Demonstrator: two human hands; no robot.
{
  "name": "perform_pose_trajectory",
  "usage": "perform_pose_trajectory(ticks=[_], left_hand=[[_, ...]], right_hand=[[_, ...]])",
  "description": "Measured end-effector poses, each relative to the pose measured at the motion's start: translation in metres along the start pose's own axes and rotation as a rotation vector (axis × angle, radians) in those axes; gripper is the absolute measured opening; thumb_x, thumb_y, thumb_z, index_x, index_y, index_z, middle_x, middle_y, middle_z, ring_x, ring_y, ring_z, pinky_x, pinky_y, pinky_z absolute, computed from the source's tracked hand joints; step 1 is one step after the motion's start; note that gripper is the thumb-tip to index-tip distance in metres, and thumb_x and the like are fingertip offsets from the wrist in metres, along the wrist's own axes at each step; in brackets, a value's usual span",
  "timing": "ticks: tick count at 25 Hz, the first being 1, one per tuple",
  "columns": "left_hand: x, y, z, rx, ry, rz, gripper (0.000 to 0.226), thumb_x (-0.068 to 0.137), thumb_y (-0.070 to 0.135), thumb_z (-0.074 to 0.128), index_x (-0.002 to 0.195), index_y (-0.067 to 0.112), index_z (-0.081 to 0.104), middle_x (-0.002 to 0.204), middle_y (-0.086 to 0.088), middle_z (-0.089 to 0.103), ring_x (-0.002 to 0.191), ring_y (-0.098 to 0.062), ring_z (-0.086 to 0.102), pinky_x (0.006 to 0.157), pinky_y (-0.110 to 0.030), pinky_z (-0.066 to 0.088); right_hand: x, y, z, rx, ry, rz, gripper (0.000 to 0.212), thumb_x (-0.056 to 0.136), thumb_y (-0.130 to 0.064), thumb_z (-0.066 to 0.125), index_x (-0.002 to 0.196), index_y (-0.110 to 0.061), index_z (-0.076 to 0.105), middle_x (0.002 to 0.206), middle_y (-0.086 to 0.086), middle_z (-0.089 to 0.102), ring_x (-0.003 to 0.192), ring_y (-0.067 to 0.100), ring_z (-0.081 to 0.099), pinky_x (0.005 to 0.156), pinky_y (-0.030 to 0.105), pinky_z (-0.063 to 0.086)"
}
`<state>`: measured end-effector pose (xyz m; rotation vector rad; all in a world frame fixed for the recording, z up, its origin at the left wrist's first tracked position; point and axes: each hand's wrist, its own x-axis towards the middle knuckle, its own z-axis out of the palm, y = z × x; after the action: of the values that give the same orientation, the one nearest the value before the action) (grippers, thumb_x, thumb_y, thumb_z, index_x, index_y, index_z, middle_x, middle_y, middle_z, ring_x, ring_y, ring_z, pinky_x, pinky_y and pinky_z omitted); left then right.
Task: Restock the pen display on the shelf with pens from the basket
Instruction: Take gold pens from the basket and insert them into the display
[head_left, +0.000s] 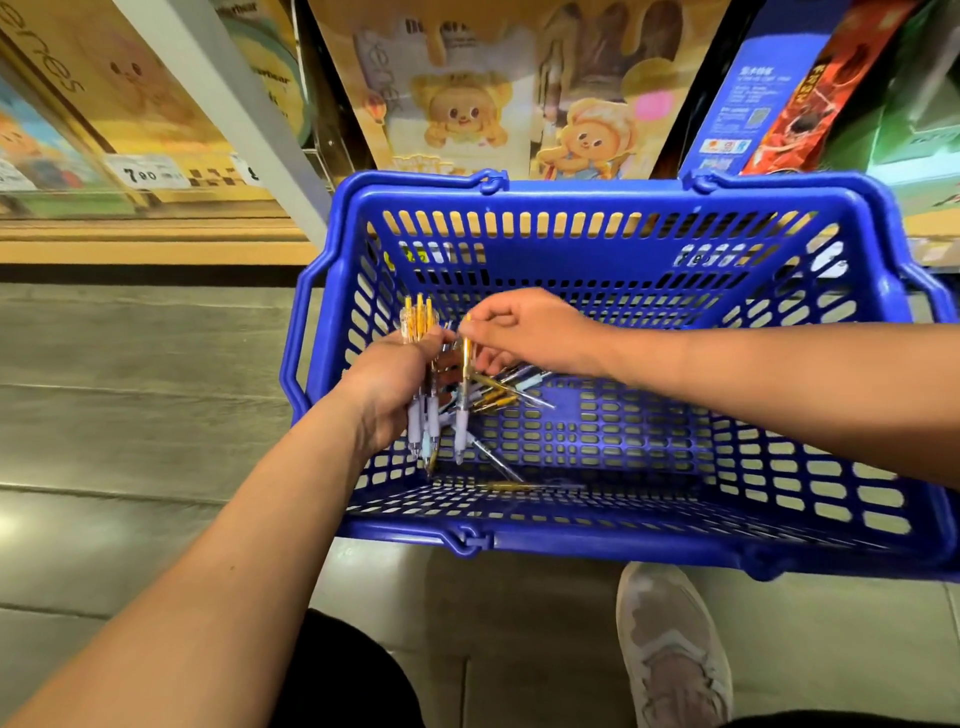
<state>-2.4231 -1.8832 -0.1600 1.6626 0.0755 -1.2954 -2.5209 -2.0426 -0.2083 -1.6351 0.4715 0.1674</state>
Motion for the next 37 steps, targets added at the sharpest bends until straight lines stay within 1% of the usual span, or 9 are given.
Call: perform_pose_trajectory(ticks=[10, 14, 17, 21, 24, 26, 30, 33, 37], left_hand=[[-0.013, 0.0, -0.012, -0.039, -0.035, -0.084, 0.03, 0.105, 0.033, 0.052, 0.114, 0.006, 0.062, 0.081, -0.008, 0.067, 0.055, -0.011, 0.055, 0.044, -0.025, 0.052], [-0.02, 0.003, -0.015, -0.07, -0.053, -0.121, 0.03, 0.103, 0.043, 0.052, 0.103, 0.013, 0.057, 0.063, 0.002, 0.051, 0.047, -0.009, 0.042, 0.04, -0.022, 0.043], [-0.022, 0.002, -0.018, -0.083, -0.089, -0.099, 0.022, 0.1, 0.035, 0.06, 0.103, 0.013, 0.054, 0.059, 0.004, 0.042, 0.045, -0.008, 0.038, 0.039, -0.02, 0.04], [-0.023, 0.007, -0.014, -0.277, -0.158, -0.136, 0.014, 0.103, 0.016, 0.053, 0.101, 0.01, 0.065, 0.078, -0.003, 0.072, 0.059, -0.014, 0.068, 0.055, -0.026, 0.059], [-0.019, 0.008, -0.019, -0.332, -0.233, -0.138, 0.023, 0.1, 0.021, 0.055, 0.103, 0.013, 0.077, 0.11, -0.005, 0.078, 0.087, -0.021, 0.077, 0.078, -0.046, 0.063], [-0.018, 0.01, -0.022, -0.347, -0.254, -0.133, 0.027, 0.098, 0.023, 0.055, 0.103, 0.014, 0.08, 0.115, -0.006, 0.077, 0.09, -0.024, 0.076, 0.085, -0.05, 0.06], [-0.012, 0.01, -0.021, -0.362, -0.173, -0.137, 0.021, 0.102, 0.022, 0.053, 0.112, 0.012, 0.07, 0.098, -0.006, 0.078, 0.069, -0.019, 0.07, 0.065, -0.031, 0.06], [-0.004, 0.007, -0.013, -0.218, -0.056, -0.109, 0.015, 0.104, 0.013, 0.05, 0.106, 0.012, 0.065, 0.085, -0.002, 0.077, 0.06, -0.013, 0.065, 0.054, -0.025, 0.057], [0.006, -0.002, -0.007, -0.037, 0.056, -0.019, 0.013, 0.103, 0.004, 0.05, 0.106, 0.009, 0.061, 0.087, -0.006, 0.079, 0.068, -0.016, 0.072, 0.069, -0.03, 0.059]], right_hand=[[0.012, -0.006, 0.017, 0.542, -0.074, 0.191, 0.029, 0.096, -0.019, 0.066, 0.121, -0.003, 0.066, 0.104, 0.013, 0.077, 0.096, 0.019, 0.075, 0.08, 0.023, 0.06], [0.028, 0.012, 0.014, -0.273, -0.065, 0.213, 0.02, 0.101, -0.029, 0.061, 0.113, -0.015, 0.069, 0.099, -0.002, 0.074, 0.079, 0.006, 0.072, 0.066, 0.017, 0.056], [0.035, 0.032, 0.023, -0.97, -0.233, 0.081, 0.021, 0.098, -0.027, 0.062, 0.116, -0.02, 0.069, 0.103, -0.005, 0.07, 0.092, 0.017, 0.067, 0.078, 0.03, 0.056], [0.035, 0.062, 0.041, -1.111, -0.234, 0.056, 0.021, 0.095, -0.028, 0.059, 0.113, -0.022, 0.068, 0.113, 0.004, 0.068, 0.101, 0.027, 0.066, 0.084, 0.036, 0.057], [0.045, 0.075, 0.047, -1.222, -0.227, 0.013, 0.023, 0.099, -0.021, 0.051, 0.116, -0.018, 0.066, 0.123, 0.003, 0.066, 0.105, 0.022, 0.063, 0.068, 0.018, 0.047], [0.051, 0.075, 0.047, -1.218, -0.244, 0.025, 0.025, 0.102, -0.022, 0.047, 0.117, -0.016, 0.065, 0.125, 0.003, 0.066, 0.105, 0.02, 0.062, 0.059, 0.017, 0.039], [0.05, 0.05, 0.027, -1.039, -0.286, -0.032, 0.021, 0.101, -0.034, 0.056, 0.118, -0.024, 0.063, 0.12, -0.001, 0.065, 0.107, 0.023, 0.063, 0.089, 0.037, 0.052], [0.041, 0.022, -0.001, -0.804, -0.285, 0.027, 0.024, 0.092, -0.048, 0.068, 0.114, -0.038, 0.065, 0.107, -0.01, 0.068, 0.097, 0.013, 0.065, 0.078, 0.031, 0.05], [0.015, -0.008, -0.036, -0.52, -0.236, 0.087, 0.033, 0.074, -0.062, 0.08, 0.094, -0.037, 0.07, 0.084, -0.016, 0.075, 0.069, -0.004, 0.064, 0.07, 0.025, 0.048]])
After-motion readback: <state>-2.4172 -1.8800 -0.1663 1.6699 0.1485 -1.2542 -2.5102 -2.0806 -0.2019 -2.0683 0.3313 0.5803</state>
